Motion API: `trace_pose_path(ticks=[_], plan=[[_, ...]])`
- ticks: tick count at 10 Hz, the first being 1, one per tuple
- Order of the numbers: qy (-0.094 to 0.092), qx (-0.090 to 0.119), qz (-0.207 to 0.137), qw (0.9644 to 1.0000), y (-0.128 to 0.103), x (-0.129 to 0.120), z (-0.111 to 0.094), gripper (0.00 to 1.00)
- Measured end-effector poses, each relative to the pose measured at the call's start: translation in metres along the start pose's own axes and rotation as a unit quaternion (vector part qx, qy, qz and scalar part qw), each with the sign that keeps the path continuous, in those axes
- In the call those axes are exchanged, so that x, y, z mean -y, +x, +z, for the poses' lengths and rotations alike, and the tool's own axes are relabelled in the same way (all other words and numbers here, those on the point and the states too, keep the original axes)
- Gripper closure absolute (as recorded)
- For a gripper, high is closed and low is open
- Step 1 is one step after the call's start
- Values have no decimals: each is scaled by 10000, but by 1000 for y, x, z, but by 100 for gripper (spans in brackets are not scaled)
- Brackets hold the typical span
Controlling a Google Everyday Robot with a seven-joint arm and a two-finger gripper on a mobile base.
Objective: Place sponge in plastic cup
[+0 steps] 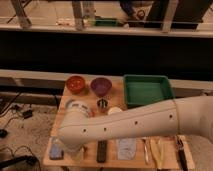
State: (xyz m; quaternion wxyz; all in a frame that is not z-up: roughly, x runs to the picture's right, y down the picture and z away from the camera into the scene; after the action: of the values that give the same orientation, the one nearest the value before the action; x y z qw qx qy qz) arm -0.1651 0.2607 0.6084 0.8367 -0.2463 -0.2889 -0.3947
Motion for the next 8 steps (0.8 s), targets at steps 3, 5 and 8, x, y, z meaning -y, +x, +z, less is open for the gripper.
trace_pose_path(ticks=[3,5,8], plan=[[38,37,5,10000,-9,18,9,20],[56,117,84,9999,-12,24,15,20],[49,286,305,9991,-15,35,28,20]])
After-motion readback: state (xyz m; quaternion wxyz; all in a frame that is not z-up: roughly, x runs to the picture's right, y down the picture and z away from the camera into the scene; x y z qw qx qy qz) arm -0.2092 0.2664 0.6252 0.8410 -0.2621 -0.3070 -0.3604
